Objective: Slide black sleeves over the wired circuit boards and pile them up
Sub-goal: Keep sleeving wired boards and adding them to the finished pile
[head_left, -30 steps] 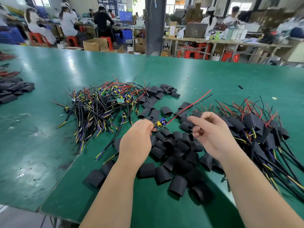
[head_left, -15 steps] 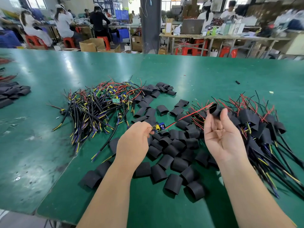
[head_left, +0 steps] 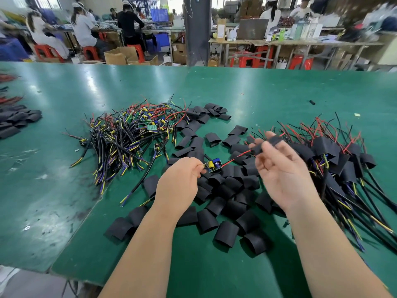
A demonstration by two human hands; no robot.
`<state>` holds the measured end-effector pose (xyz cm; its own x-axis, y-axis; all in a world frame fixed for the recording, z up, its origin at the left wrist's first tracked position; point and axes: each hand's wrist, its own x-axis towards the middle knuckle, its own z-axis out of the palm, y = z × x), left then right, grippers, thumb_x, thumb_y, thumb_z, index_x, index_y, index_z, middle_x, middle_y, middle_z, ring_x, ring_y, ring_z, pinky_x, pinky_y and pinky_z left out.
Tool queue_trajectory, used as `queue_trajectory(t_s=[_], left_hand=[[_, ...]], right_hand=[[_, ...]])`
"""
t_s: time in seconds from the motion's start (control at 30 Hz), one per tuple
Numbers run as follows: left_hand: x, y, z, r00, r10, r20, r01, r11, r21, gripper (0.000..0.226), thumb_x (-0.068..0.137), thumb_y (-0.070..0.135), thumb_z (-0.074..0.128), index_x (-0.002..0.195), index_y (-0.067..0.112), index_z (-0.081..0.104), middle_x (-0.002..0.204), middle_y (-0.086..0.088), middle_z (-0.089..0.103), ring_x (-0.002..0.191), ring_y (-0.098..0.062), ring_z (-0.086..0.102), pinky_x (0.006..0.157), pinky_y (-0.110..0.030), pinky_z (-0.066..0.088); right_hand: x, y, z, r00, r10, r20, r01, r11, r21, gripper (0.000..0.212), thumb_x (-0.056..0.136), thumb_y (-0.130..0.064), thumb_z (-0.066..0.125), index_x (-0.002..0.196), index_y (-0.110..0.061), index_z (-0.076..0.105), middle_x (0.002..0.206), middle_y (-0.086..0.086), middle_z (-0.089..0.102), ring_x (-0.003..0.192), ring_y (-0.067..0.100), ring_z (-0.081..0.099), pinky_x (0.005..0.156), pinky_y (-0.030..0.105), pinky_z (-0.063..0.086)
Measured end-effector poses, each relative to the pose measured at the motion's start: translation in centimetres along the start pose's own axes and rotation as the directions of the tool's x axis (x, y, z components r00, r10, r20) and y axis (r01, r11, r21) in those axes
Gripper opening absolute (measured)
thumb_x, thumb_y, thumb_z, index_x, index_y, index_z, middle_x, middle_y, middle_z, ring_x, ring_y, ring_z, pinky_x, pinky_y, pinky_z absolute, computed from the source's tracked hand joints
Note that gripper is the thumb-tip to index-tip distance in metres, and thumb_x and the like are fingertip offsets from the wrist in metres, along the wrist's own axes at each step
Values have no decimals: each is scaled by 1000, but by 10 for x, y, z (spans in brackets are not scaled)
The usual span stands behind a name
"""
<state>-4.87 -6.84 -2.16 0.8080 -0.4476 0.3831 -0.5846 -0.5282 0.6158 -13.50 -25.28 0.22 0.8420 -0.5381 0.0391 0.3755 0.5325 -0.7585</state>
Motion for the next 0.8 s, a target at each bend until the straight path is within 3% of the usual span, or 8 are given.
queue_trajectory(t_s=[0.17,0.3,0.43,0.53,0.67,0.8], left_hand=[[0,1,1,998,58,-21,-59,998,-35,20,99,16,47,94,12,66,86,3,63,83,-18,56,77,-37,45],[-1,2,-1,997,71,-42,-73,996,-56,20,99,16,48,96,11,67,87,1,65,85,-19,58,79,-41,47],[-3,6,1,992,118,-36,-118,993,-2,19,98,17,49,97,10,67,87,-1,63,84,-22,58,78,-40,46],[-3,9,2,987,158,-34,-157,987,33,16,96,16,52,98,9,67,89,-2,63,86,-24,57,75,-37,44],[-2,8,1,981,176,-82,-177,984,-4,13,93,13,58,96,10,70,89,-1,68,86,-20,60,77,-35,46],[-1,3,0,989,14,-149,-44,978,-204,13,84,20,72,95,20,65,71,17,68,71,0,61,68,-11,44]], right_hand=[[-9,29,17,990,90,107,-61,967,-246,37,65,-9,70,101,-13,62,87,14,65,76,19,58,68,26,47],[-10,35,18,992,85,97,-56,961,-270,31,65,-13,72,94,-9,63,74,0,71,74,14,67,70,24,54],[-11,34,17,987,80,138,-31,945,-325,17,65,-17,80,81,-17,74,70,0,69,68,14,66,63,21,52],[-13,35,17,981,78,178,4,906,-424,18,69,-8,81,79,-22,74,74,-1,71,61,9,63,62,20,51],[-13,36,17,984,86,157,-13,908,-419,28,71,-9,77,96,-20,69,84,8,68,73,17,62,69,28,50],[-13,37,19,980,140,144,-67,902,-427,44,80,6,67,116,-18,63,97,11,68,82,19,63,73,26,51]])
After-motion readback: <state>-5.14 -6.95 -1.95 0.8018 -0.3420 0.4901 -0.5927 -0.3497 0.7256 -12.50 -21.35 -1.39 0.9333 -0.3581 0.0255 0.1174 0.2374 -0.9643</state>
